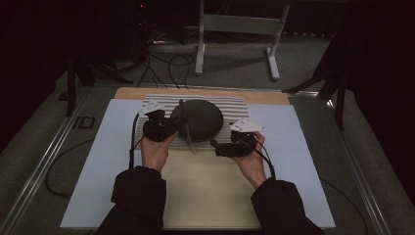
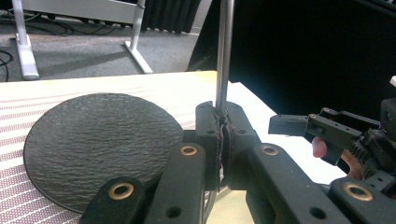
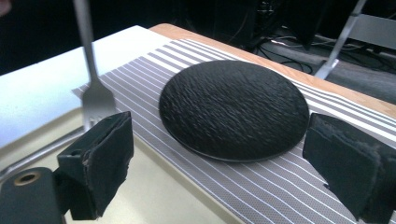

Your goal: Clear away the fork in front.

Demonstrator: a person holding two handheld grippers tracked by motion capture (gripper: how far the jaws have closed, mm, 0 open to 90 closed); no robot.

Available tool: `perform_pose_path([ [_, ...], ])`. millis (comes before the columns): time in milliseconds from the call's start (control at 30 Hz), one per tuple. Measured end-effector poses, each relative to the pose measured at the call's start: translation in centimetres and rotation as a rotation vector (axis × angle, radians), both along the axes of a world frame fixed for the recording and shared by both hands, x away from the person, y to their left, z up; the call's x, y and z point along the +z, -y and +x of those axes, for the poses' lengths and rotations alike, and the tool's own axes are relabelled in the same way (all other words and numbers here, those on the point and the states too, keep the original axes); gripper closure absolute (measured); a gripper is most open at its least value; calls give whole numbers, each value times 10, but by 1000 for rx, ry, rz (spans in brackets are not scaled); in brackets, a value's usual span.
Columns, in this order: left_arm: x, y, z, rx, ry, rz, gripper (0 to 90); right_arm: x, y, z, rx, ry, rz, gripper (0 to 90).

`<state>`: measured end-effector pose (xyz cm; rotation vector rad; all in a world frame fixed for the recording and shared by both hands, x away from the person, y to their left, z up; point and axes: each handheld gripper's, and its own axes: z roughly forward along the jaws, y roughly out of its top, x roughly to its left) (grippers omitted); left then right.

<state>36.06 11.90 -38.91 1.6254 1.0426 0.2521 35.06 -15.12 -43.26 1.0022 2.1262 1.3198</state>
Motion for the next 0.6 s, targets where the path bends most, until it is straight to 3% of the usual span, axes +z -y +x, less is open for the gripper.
perform_pose_path([
  [600,4,-5,-2,-3,-6,21,875,-4,34,-8,-50,28,-9,91],
])
